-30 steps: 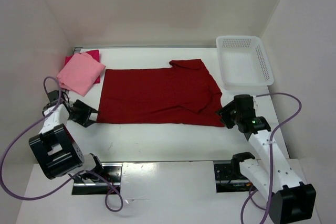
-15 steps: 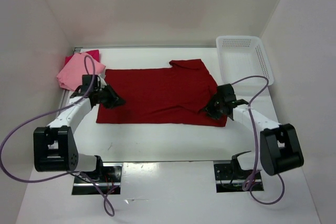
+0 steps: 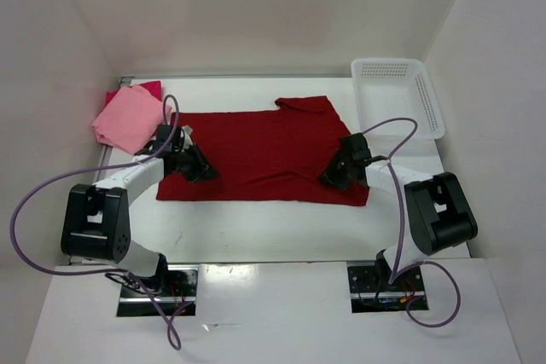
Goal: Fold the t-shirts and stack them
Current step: Fold the flattened tshirt in 1/3 of the way
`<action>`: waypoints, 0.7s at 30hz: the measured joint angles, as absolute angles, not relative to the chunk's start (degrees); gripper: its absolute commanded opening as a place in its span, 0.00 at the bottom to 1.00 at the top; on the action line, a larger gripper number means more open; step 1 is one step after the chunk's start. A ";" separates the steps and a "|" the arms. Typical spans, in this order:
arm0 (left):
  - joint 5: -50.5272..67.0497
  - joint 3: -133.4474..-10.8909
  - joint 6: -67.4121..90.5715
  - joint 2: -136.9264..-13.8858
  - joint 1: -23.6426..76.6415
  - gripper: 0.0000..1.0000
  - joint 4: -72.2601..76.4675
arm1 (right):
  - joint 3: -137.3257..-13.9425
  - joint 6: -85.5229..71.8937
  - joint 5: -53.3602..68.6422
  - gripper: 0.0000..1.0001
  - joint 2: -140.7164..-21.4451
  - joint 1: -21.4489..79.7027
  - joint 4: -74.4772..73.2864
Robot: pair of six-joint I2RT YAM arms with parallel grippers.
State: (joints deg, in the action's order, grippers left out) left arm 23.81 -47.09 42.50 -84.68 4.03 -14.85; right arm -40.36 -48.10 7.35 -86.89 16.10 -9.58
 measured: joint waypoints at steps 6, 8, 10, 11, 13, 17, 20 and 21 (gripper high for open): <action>23.20 -46.04 42.89 -85.12 5.91 0.23 -14.24 | -41.52 -48.16 7.42 0.45 -87.66 16.75 -9.32; 23.05 -45.74 43.51 -85.12 6.13 0.23 -13.72 | -42.13 -48.10 7.40 0.45 -87.90 16.80 -9.39; 22.85 -45.63 43.72 -85.21 6.20 0.23 -13.58 | -43.31 -48.10 7.42 0.40 -88.82 16.86 -9.23; 22.79 -45.63 43.79 -85.30 6.28 0.23 -13.47 | -44.10 -48.07 7.44 0.34 -89.62 16.93 -9.17; 22.57 -45.60 43.92 -85.34 6.48 0.23 -13.30 | -45.63 -48.01 7.49 0.28 -91.33 17.12 -9.02; 22.31 -45.60 43.94 -85.34 6.59 0.23 -13.15 | -49.41 -48.05 7.88 0.12 -94.72 17.26 -9.19; 22.31 -45.60 43.94 -85.34 6.59 0.23 -13.15 | -54.00 -48.10 8.19 0.11 -97.78 17.61 -9.82; 22.28 -45.60 43.94 -85.34 6.59 0.23 -13.15 | -55.90 -48.03 8.21 0.13 -98.94 17.80 -10.13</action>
